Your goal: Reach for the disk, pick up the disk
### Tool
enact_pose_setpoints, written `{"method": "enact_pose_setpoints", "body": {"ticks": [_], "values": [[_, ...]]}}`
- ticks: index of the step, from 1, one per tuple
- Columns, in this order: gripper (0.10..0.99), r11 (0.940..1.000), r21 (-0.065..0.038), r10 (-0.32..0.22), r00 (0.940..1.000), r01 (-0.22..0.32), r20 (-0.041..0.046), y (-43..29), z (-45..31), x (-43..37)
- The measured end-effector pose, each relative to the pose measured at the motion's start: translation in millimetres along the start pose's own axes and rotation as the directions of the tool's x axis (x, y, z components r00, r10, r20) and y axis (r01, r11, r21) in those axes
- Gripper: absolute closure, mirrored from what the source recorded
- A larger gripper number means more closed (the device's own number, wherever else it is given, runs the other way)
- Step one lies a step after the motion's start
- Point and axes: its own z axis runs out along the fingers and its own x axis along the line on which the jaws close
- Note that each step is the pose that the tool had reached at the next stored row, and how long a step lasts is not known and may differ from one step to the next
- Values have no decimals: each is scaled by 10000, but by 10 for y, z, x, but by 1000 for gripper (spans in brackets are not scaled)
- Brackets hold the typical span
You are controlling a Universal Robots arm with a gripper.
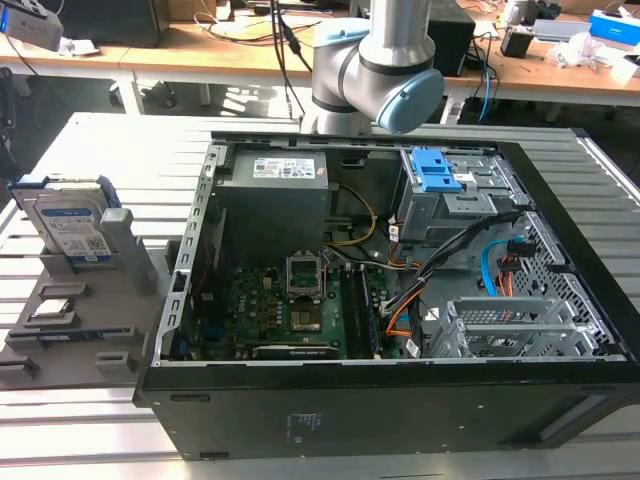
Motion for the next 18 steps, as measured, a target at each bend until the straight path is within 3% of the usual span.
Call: {"method": "enact_pose_setpoints", "body": {"ticks": [2, 3, 4, 5, 6, 7, 11, 16, 18], "values": [[792, 10000, 0, -12, 10000, 12, 0, 0, 0, 0], [792, 10000, 0, -14, 10000, 14, -1, 0, 0, 0], [729, 10000, -1, -21, 10000, 21, -1, 0, 0, 0], [612, 10000, -1, -26, 10000, 26, -1, 0, 0, 0], [612, 10000, 0, -29, 10000, 29, -1, 0, 0, 0], [545, 10000, 0, -34, 10000, 34, -1, 0, 0, 0], [545, 10000, 0, -37, 10000, 37, -2, 0, 0, -47], [545, 10000, -1, -34, 10000, 34, -59, 0, 0, -319], [545, 10000, -1, -35, 10000, 35, -60, 0, 1, -361]]}}
